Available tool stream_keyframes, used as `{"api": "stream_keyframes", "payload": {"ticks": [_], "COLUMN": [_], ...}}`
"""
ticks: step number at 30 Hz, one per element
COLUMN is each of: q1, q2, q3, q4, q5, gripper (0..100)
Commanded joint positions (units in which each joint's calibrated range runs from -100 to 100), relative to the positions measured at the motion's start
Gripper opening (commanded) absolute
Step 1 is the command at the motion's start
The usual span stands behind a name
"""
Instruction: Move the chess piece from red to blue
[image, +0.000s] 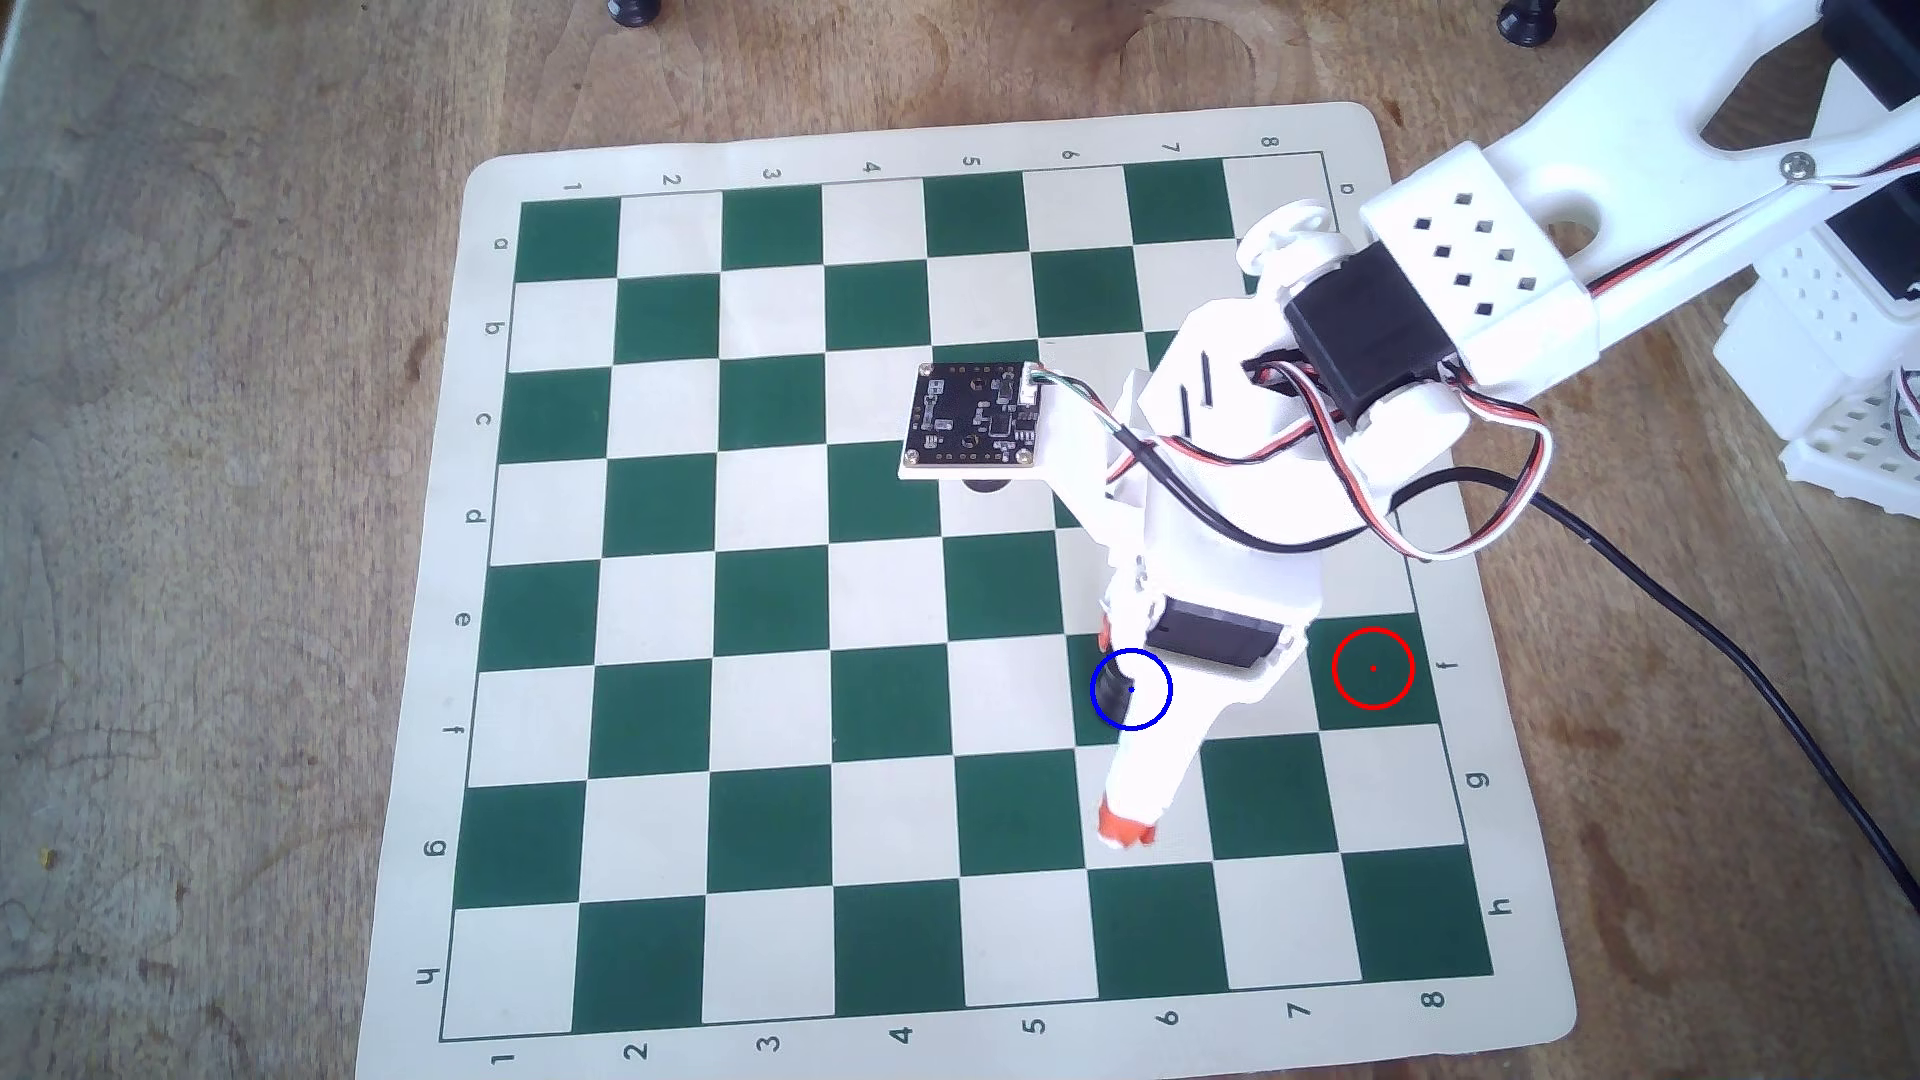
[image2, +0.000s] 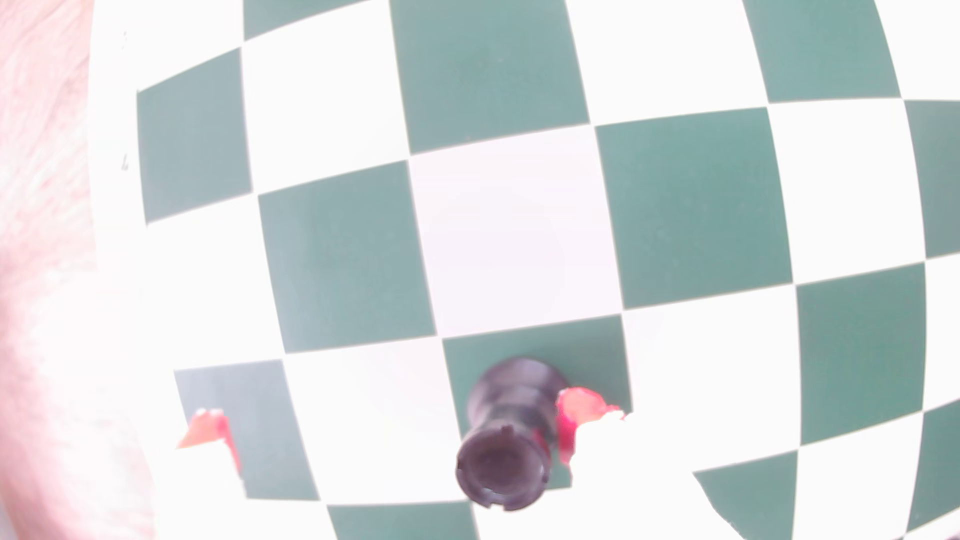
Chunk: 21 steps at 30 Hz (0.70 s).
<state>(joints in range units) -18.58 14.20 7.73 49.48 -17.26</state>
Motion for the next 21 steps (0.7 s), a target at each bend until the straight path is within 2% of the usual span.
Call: {"api": "stream_keyframes", "payload": {"ticks": [1,2,10,17,19,20,21], "q1": [1.3,2.1,6.6,5.6,4.5,3.6,3.2], "q2": [-4.5,-6.6,-15.4,-34.2,-39.9,-44.1,-46.2], "q3": [0.7,1.8,-8.9,0.3,2.4,2.5,2.5], "q4": [-2.6,-3.9,3.7,15.7,20.4,24.2,26.0], "q5": [0.2,0.0,1.3,4.4,4.9,5.1,5.3], "gripper": [40,44,40,38,34,23,18]}}
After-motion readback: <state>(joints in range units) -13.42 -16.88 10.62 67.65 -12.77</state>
